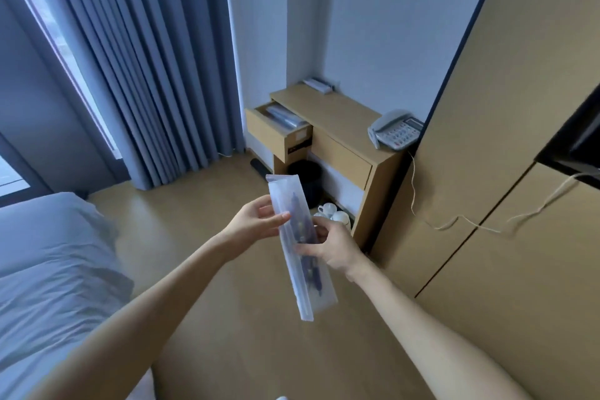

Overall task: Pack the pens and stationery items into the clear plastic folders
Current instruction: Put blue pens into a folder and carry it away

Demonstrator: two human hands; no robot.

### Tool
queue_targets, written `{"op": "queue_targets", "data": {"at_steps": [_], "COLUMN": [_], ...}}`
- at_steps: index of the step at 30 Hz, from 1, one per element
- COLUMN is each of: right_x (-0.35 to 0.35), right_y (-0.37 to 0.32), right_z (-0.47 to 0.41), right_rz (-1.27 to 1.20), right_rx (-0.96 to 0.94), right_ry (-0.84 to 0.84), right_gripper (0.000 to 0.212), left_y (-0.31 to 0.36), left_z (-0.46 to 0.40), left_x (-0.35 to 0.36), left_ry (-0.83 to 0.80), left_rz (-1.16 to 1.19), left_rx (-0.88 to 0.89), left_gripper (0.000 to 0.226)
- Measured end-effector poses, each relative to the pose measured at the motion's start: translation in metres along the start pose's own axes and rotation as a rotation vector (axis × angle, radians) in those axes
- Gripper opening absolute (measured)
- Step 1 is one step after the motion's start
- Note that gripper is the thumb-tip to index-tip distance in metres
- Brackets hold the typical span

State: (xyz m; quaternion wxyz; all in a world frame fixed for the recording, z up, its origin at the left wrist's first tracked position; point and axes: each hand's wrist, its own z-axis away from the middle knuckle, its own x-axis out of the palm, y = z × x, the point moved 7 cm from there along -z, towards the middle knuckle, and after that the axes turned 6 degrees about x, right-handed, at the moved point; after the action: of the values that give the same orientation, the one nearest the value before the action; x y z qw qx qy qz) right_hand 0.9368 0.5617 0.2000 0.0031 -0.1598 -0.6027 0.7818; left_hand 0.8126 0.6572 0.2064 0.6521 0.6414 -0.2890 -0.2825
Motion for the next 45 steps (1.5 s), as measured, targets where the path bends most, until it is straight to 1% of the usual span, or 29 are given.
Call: {"op": "queue_targets", "data": {"at_steps": [2, 4, 6, 7, 10, 14, 16, 19, 20, 22, 24, 26, 28, 30, 32, 33, 34, 36, 38, 39, 41, 43, 45], "right_x": [-0.003, -0.008, -0.014, -0.016, -0.023, -0.032, -0.039, -0.052, -0.057, -0.065, -0.073, -0.080, -0.085, -0.089, -0.091, -0.092, -0.093, -0.094, -0.094, -0.094, -0.093, -0.092, -0.089], "right_y": [-0.016, -0.031, -0.041, -0.044, -0.049, -0.049, -0.048, -0.053, -0.058, -0.071, -0.084, -0.095, -0.103, -0.107, -0.107, -0.105, -0.102, -0.099, -0.095, -0.093, -0.090, -0.087, -0.083], "right_z": [-0.038, -0.076, -0.109, -0.121, -0.172, -0.239, -0.274, -0.331, -0.351, -0.391, -0.425, -0.457, -0.485, -0.509, -0.530, -0.540, -0.549, -0.568, -0.586, -0.595, -0.612, -0.629, -0.644], "right_rz": [0.025, 0.031, 0.040, 0.043, 0.073, 0.239, 0.319, 0.358, 0.372, 0.414, 0.447, 0.465, 0.483, 0.509, 0.532, 0.543, 0.551, 0.561, 0.596, 0.614, 0.636, 0.679, 0.744], "right_rx": [-0.011, -0.021, -0.021, -0.022, -0.031, -0.044, -0.045, -0.056, -0.069, -0.087, -0.097, -0.108, -0.122, -0.130, -0.132, -0.125, -0.113, -0.098, -0.089, -0.077, -0.047, -0.015, 0.023], "right_ry": [-0.015, -0.011, 0.007, 0.014, -0.012, -0.086, -0.100, -0.104, -0.103, -0.117, -0.149, -0.180, -0.194, -0.193, -0.187, -0.184, -0.182, -0.174, -0.148, -0.127, -0.087, -0.028, 0.047], "right_gripper": [0.041, 0.042, 0.045, 0.046, 0.047, 0.052, 0.050, 0.042, 0.039, 0.038, 0.039, 0.042, 0.047, 0.055, 0.053, 0.051, 0.050, 0.047, 0.037, 0.036, 0.044, 0.052, 0.046], "left_y": [0.012, 0.025, 0.030, 0.030, 0.023, 0.019, 0.019, 0.020, 0.022, 0.027, 0.031, 0.034, 0.036, 0.035, 0.032, 0.031, 0.031, 0.030, 0.026, 0.023, 0.020, 0.014, 0.003], "left_z": [-0.035, -0.070, -0.101, -0.112, -0.153, -0.207, -0.236, -0.284, -0.300, -0.330, -0.355, -0.377, -0.394, -0.410, -0.426, -0.434, -0.444, -0.466, -0.491, -0.505, -0.533, -0.565, -0.596], "left_x": [-0.020, -0.039, -0.059, -0.065, -0.095, -0.131, -0.151, -0.179, -0.188, -0.205, -0.225, -0.249, -0.270, -0.288, -0.310, -0.322, -0.333, -0.348, -0.359, -0.364, -0.377, -0.387, -0.394], "left_ry": [-0.038, -0.026, 0.027, 0.050, 0.135, 0.217, 0.252, 0.273, 0.278, 0.276, 0.278, 0.297, 0.313, 0.304, 0.325, 0.349, 0.355, 0.301, 0.222, 0.196, 0.160, 0.058, -0.064], "left_rz": [0.010, -0.008, -0.027, -0.019, 0.047, 0.122, 0.168, 0.211, 0.214, 0.218, 0.188, 0.099, -0.026, -0.091, -0.157, -0.205, -0.249, -0.347, -0.483, -0.561, -0.720, -0.855, -0.988], "left_rx": [0.021, 0.061, 0.095, 0.110, 0.136, 0.167, 0.178, 0.173, 0.170, 0.147, 0.111, 0.065, 0.032, 0.016, 0.016, 0.016, 0.018, 0.045, 0.084, 0.090, 0.149, 0.236, 0.305], "left_gripper": [0.059, 0.053, 0.046, 0.046, 0.056, 0.039, 0.038, 0.043, 0.048, 0.067, 0.078, 0.081, 0.078, 0.067, 0.048, 0.045, 0.048, 0.058, 0.060, 0.059, 0.056, 0.053, 0.049]}}
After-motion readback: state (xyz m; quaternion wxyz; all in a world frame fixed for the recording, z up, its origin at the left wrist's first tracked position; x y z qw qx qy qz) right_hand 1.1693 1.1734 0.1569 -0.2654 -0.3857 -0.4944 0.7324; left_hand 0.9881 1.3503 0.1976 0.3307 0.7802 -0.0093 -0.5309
